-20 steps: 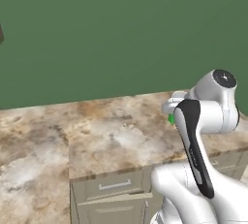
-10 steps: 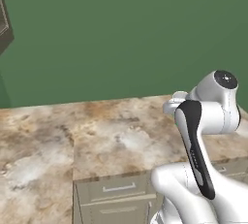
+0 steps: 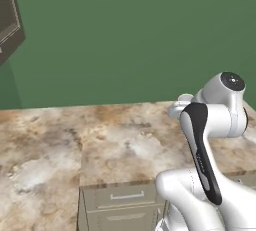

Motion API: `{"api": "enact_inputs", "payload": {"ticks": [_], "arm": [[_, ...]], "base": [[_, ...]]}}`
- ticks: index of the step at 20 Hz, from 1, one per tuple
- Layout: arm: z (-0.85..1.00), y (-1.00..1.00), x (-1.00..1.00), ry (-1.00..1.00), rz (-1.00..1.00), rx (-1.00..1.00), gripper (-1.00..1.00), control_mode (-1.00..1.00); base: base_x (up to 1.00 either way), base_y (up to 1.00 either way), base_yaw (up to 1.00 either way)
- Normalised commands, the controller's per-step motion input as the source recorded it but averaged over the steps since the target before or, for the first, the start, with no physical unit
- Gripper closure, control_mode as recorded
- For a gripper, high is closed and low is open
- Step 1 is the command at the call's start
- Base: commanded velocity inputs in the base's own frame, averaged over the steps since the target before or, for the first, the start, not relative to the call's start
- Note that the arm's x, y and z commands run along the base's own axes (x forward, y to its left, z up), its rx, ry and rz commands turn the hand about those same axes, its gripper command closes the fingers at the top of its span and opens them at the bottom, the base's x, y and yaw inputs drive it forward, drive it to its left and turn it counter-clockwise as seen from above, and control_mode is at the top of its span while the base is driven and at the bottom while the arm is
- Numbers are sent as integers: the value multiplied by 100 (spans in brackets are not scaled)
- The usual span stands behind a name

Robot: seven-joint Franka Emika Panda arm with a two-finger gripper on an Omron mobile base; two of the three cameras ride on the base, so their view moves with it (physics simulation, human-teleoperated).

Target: Clear the mugs and bowl far away from the sink.

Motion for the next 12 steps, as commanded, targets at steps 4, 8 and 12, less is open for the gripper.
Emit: {"api": "enact_inputs", "payload": {"ticks": [4, 8, 12], "arm": [[0, 0, 0, 0, 0, 0, 100, 100], [0, 0, 0, 0, 0, 0, 100, 100], [0, 0, 0, 0, 0, 0, 100, 100]], "base": [[0, -5, 16], [1, -14, 14], [11, -13, 14]]}}
